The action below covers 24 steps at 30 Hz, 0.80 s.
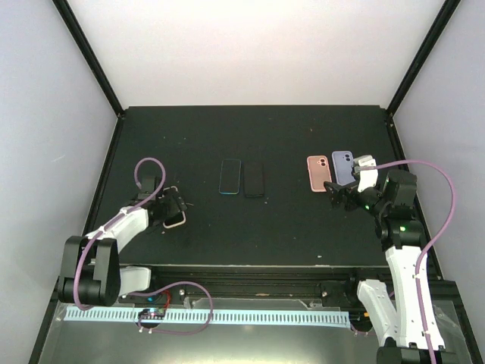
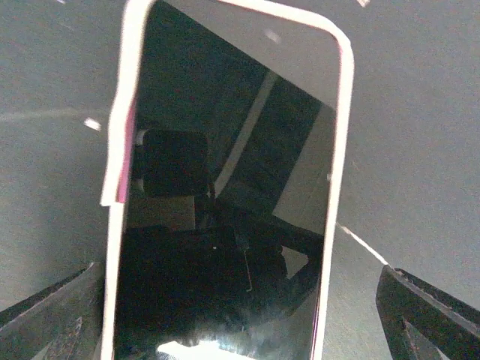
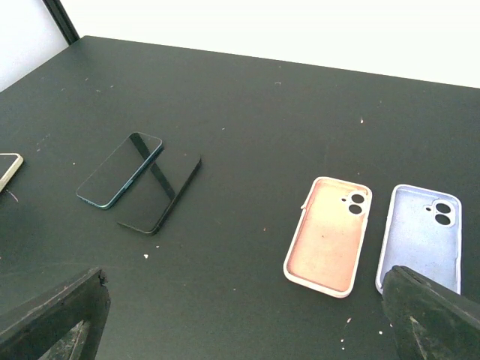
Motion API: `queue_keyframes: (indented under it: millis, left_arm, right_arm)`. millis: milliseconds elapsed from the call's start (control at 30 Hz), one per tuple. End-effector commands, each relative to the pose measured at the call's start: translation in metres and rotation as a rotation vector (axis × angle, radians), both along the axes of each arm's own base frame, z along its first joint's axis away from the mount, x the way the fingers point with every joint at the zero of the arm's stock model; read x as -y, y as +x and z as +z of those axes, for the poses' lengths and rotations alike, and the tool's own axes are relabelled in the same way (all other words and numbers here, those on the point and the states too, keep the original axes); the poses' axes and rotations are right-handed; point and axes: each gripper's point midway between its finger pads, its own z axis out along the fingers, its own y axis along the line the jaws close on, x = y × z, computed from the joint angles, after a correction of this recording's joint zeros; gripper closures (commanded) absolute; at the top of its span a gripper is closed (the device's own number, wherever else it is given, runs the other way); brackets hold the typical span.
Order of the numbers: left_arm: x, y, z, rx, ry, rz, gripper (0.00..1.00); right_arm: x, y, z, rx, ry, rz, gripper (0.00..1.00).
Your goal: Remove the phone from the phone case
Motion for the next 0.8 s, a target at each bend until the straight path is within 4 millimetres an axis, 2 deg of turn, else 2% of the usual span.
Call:
queue_keyframes:
  millis: [0, 100, 200, 333, 567, 767]
  left_arm:
    - [0.02, -0.013, -0.001, -0.033, 0.022, -0.114, 0.01]
    - [0.004, -0.013, 0.011, -0.01, 0.092, -0.047, 0.01]
    - [0.0, -0.005, 0.029, 0.003, 0.113, -0.022, 0.01]
    - [-0.008, 0.001, 0.038, -0.074, 0.143, 0.034, 0.01]
    - [-0.007, 0.013, 0.026, -0.256, 0.15, 0.046, 0.01]
    - [-0.003, 0.022, 0.019, -0.301, 0.131, 0.058, 0.01]
  right_arm:
    - [-0.002, 0.0, 0.002, 0.009, 0.001, 0.015, 0.0]
    - [-0.003, 0.0, 0.001, 0.008, 0.001, 0.017, 0.0]
    - [-0.003, 0.0, 0.001, 0.006, 0.001, 0.016, 0.0]
    - [-0.002, 0.0, 0.001, 0.007, 0.001, 0.016, 0.0]
    - [-0.003, 0.0, 0.001, 0.006, 0.002, 0.02, 0.0]
    - [-0.003, -0.001, 0.001, 0.005, -0.001, 0.019, 0.0]
